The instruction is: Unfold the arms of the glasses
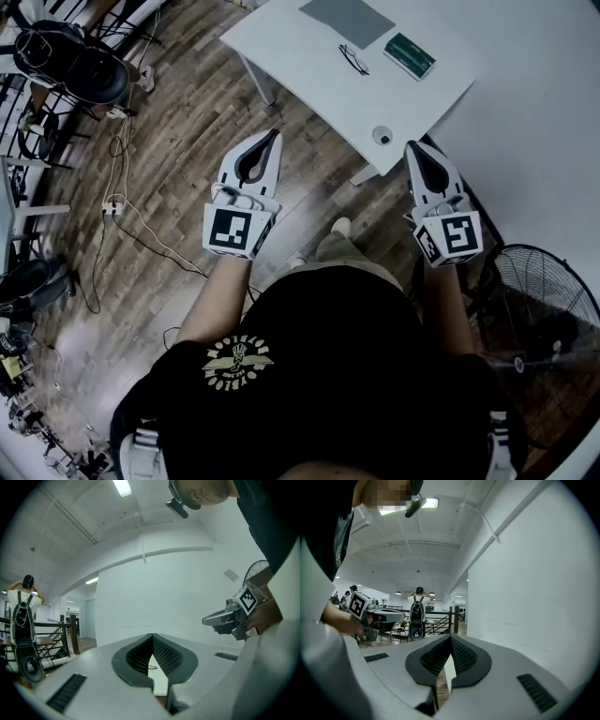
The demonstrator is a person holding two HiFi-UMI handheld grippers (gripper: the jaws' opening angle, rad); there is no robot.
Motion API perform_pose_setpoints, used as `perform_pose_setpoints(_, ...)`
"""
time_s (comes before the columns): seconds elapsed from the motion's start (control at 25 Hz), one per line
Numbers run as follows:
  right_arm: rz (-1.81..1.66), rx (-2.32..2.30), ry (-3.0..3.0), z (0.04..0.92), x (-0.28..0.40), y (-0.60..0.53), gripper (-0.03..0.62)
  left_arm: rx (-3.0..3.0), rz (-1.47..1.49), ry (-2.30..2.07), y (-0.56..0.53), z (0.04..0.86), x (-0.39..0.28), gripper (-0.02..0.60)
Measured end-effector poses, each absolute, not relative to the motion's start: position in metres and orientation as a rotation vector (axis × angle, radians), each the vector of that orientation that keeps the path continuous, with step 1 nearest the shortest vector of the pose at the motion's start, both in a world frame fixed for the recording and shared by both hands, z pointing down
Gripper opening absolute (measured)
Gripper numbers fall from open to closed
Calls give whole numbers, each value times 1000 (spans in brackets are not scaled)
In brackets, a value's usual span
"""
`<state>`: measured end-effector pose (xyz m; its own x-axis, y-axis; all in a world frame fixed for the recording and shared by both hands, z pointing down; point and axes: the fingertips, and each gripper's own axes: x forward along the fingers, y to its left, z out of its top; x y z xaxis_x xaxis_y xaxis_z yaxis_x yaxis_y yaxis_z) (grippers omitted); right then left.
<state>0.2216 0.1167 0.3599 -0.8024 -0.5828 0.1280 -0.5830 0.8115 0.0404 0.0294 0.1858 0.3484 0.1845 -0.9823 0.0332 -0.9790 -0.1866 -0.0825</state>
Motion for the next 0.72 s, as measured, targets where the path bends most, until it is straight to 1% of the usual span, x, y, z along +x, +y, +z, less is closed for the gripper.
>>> perform_pose_setpoints(0.36, -3, 932, -2909, 342, 233, 72, -2, -2350, -133, 1960, 153, 320, 41, 6)
perform_pose_setpoints(0.72, -18, 846, -2974, 330, 235, 26, -2, -2299, -139, 2037, 123, 313, 54, 6)
